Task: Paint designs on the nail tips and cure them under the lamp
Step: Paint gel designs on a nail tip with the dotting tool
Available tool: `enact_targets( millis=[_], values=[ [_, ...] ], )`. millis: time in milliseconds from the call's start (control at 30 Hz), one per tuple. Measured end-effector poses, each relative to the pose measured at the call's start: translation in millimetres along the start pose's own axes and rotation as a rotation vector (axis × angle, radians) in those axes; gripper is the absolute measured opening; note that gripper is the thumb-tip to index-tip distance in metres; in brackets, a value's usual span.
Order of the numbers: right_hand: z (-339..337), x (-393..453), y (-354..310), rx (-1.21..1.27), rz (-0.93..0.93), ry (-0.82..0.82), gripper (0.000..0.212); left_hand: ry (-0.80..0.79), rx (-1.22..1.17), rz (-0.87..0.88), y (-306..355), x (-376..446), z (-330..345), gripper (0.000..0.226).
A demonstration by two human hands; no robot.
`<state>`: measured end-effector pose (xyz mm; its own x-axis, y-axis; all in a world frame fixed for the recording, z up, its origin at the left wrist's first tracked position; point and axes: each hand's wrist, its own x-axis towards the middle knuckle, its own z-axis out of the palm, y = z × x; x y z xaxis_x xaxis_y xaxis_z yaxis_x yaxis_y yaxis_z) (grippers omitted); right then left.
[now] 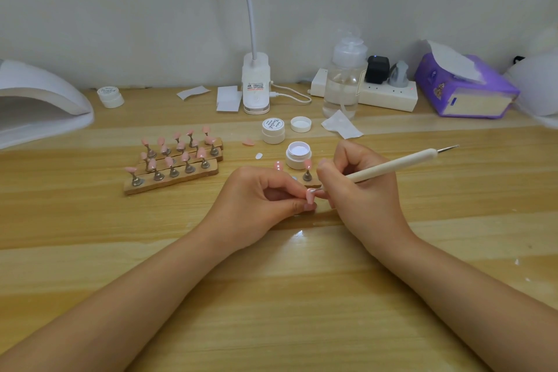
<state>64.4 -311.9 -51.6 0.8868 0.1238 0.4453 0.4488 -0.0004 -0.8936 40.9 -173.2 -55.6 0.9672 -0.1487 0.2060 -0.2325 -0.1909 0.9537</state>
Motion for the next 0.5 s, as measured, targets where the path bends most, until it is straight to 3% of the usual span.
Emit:
enact_targets(
  millis=[500],
  values=[
    [0.8, -0.6, -2.4, -0.016, 0.012, -0.010, 0.038, 0.001, -0.002, -0.001, -1.6, 0.4, -0.2, 0.014]
  ],
)
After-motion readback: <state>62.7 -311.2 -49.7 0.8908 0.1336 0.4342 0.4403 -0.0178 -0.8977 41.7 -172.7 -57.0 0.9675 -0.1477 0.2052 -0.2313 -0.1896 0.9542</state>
